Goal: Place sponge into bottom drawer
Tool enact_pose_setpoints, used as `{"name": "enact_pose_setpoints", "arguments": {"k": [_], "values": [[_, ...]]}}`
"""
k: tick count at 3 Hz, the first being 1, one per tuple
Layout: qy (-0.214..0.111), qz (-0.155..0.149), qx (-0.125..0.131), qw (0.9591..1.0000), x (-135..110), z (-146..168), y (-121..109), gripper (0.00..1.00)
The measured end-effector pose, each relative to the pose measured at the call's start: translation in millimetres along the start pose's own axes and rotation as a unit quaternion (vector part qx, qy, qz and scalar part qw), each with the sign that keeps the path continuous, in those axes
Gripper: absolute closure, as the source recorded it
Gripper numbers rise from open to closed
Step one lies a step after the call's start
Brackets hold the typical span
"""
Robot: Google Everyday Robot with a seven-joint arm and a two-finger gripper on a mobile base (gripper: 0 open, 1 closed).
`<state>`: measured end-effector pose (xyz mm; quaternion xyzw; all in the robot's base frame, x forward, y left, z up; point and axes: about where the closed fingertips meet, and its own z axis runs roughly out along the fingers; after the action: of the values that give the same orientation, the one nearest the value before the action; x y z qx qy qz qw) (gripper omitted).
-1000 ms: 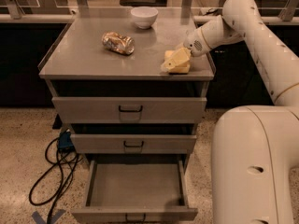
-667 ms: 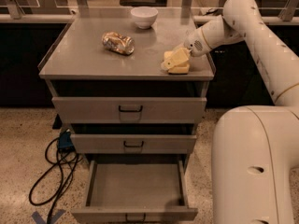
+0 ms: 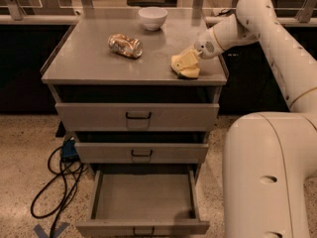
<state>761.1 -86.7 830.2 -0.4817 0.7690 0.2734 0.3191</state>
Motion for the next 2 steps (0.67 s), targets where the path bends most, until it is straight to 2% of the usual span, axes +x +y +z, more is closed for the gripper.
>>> {"name": "enact_pose_setpoints", "arguments": {"k": [1,2], "values": [[-0.012,-0.001,-0.021,0.9997,-11.8,-32.8,16.4,1.0],[-0.027,0.008,-0.048,0.9984,-23.7,-89.2,45.0,1.0]]}}
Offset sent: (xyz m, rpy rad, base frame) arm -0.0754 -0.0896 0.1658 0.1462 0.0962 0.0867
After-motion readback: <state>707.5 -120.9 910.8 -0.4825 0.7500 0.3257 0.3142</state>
